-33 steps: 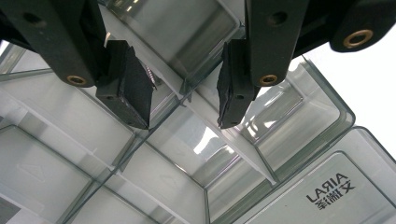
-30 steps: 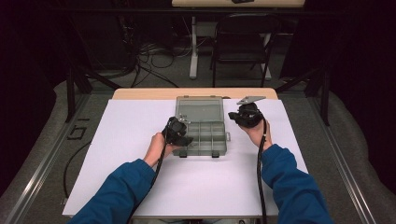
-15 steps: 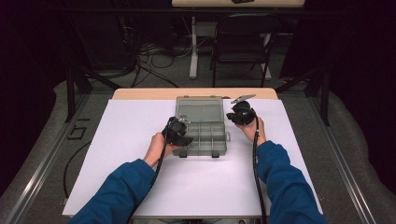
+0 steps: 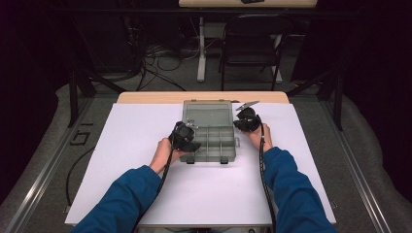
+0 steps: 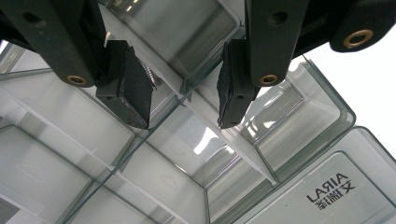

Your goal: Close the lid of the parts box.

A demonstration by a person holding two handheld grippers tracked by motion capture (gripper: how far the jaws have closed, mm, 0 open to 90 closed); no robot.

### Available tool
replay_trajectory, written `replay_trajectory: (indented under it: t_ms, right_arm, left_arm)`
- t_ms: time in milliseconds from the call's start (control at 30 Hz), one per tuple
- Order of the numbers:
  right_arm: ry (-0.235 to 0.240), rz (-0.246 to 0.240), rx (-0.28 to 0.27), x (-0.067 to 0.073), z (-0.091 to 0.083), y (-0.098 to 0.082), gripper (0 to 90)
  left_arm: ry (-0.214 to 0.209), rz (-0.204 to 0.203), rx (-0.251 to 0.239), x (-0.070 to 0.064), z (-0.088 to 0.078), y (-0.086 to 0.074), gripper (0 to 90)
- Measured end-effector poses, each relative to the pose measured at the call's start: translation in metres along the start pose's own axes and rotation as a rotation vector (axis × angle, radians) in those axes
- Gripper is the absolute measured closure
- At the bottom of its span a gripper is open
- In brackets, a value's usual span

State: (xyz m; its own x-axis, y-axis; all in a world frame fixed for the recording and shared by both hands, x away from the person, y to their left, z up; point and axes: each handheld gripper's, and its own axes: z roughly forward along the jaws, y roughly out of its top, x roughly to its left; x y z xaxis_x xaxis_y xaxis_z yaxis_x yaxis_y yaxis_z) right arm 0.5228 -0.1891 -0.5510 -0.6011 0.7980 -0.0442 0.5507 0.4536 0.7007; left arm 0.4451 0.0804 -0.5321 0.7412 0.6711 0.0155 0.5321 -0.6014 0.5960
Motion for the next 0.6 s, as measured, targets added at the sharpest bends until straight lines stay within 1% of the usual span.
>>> replay_trajectory:
  t_ms: [33, 100, 167, 200, 267, 367, 400, 433, 567, 600]
  right_arm:
    - [-0.009, -0.006, -0.002, 0.0005, 0.0018, -0.0001, 90.0]
    - [0.003, 0.000, 0.014, 0.0007, 0.0037, -0.0011, 90.0]
    - [0.000, -0.008, -0.001, 0.0009, 0.0054, -0.0013, 90.0]
    - [-0.007, -0.009, 0.000, 0.0012, 0.0056, -0.0012, 90.0]
    - [-0.001, -0.008, -0.003, 0.0008, 0.0058, -0.0013, 90.0]
    - [0.002, 0.000, -0.010, 0.0007, 0.0060, -0.0015, 90.0]
    - [0.013, 0.012, -0.015, 0.0005, 0.0061, -0.0019, 90.0]
    - [0.014, 0.011, -0.026, -0.0002, 0.0067, -0.0023, 90.0]
    - [0.011, 0.018, -0.035, -0.0010, 0.0060, -0.0024, 90.0]
    - [0.016, 0.024, -0.050, -0.0013, 0.0065, -0.0027, 90.0]
  left_arm:
    - [-0.001, 0.000, 0.000, 0.0001, 0.0000, 0.0000, 54.6]
    - [-0.001, -0.004, -0.004, -0.0003, 0.0003, -0.0001, 54.6]
    - [-0.001, -0.003, -0.004, -0.0003, 0.0004, -0.0001, 54.6]
    - [-0.001, -0.002, -0.003, -0.0003, 0.0004, 0.0000, 54.6]
    - [0.005, -0.001, 0.000, -0.0008, 0.0004, 0.0002, 54.7]
    - [0.006, 0.003, 0.000, -0.0009, 0.0006, 0.0003, 54.8]
    - [0.007, 0.004, 0.000, -0.0010, 0.0006, 0.0003, 54.8]
    - [0.008, 0.008, 0.002, -0.0010, 0.0006, 0.0004, 54.8]
    - [0.005, 0.011, 0.002, -0.0011, 0.0010, 0.0005, 55.0]
    - [0.004, 0.012, 0.003, -0.0012, 0.0010, 0.0005, 55.0]
